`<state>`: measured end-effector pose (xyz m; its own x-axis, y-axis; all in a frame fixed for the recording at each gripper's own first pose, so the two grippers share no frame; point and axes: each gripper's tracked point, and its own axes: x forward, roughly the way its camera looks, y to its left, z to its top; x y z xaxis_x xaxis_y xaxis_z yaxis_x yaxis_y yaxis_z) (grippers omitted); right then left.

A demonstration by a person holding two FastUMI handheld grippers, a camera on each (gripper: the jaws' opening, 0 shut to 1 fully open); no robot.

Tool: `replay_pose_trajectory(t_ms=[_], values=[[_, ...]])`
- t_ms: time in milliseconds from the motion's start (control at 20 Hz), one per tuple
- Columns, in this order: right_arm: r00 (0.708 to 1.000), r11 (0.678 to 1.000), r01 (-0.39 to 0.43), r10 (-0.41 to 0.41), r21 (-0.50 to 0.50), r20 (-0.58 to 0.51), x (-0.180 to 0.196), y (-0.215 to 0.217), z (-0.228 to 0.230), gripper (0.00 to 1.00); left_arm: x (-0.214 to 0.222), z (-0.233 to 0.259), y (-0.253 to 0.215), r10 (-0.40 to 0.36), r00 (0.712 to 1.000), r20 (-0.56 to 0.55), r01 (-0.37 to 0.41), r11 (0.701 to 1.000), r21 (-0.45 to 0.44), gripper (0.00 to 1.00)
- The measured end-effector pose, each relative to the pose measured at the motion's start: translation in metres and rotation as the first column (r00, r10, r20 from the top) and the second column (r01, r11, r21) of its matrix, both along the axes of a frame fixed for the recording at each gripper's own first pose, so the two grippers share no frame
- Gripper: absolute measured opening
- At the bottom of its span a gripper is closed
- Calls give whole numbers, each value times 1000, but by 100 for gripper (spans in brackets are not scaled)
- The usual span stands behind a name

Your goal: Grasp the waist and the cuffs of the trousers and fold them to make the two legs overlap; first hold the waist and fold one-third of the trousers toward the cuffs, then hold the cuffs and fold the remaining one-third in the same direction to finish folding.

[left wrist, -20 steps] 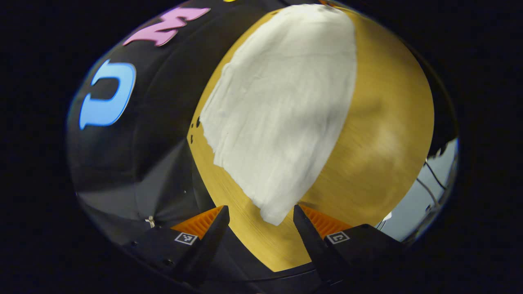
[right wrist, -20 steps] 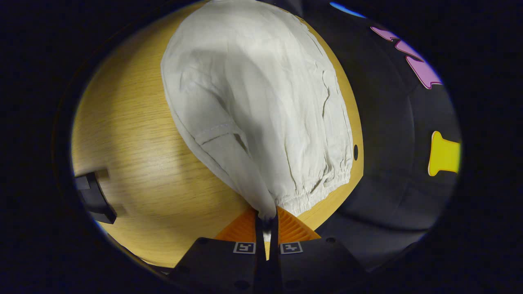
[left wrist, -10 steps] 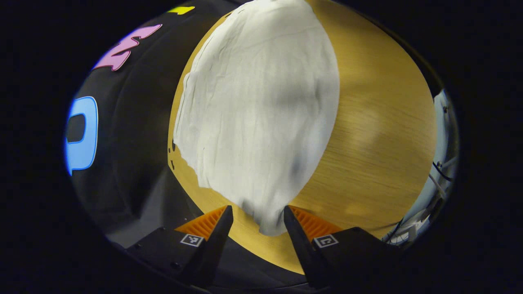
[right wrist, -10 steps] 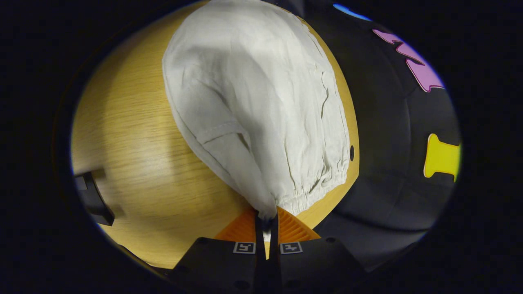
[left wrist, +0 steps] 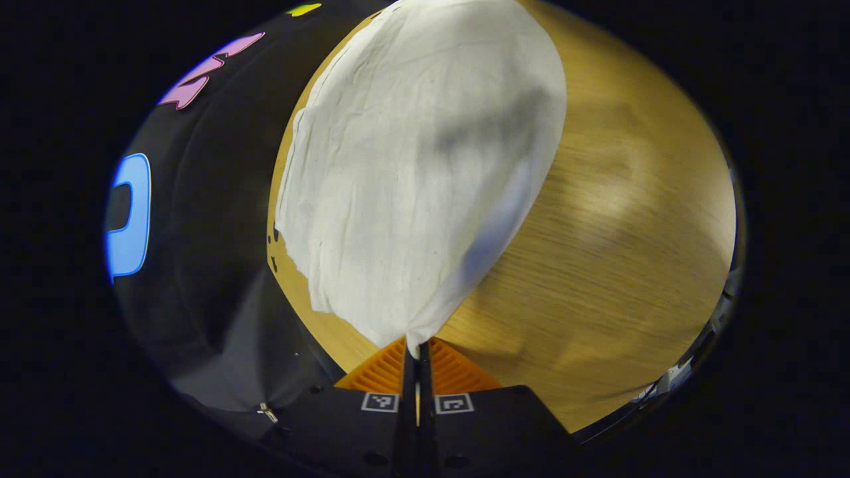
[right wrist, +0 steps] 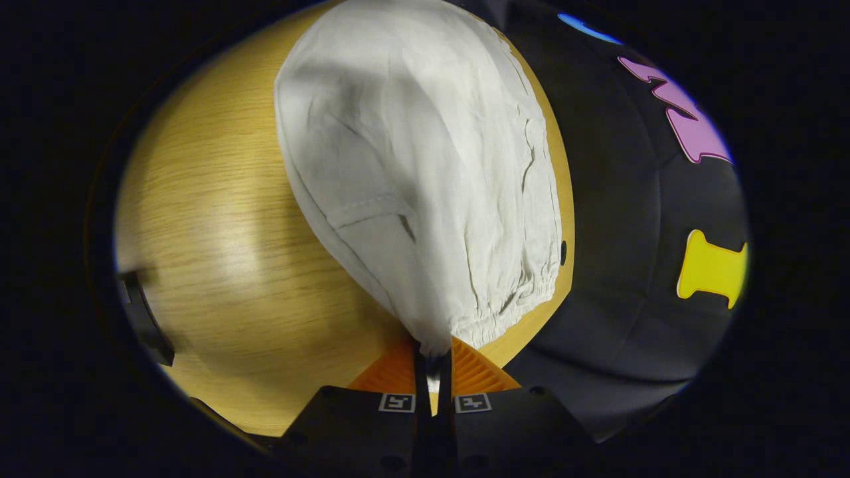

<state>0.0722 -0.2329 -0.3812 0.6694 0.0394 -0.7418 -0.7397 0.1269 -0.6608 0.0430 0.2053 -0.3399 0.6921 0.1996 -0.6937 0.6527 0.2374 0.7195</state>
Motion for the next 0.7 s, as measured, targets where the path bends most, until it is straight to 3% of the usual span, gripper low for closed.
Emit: replay_pose_trajectory(t_ms=[150, 300, 350, 400, 700], values=[[999, 999, 30, -29, -26, 27, 3, -3, 2, 7, 1, 1, -2, 65, 998, 15, -64, 996, -60, 6], [997, 999, 45, -44, -8, 69, 6, -4, 20, 7, 10, 20, -8, 66, 995, 77, -59, 994, -88, 6], [995, 999, 45, -45, -3, 90, 8, -6, 30, 17, 15, 28, -8, 65, 994, 93, -57, 994, -93, 6], [993, 999, 48, -48, 3, 110, 10, -7, 41, 7, 23, 39, -7, 63, 991, 115, -52, 994, -97, 6], [969, 995, 72, -88, 73, 233, 52, 2, 107, 7, 70, 125, -6, 84, 950, 302, -46, 990, -131, 6]])
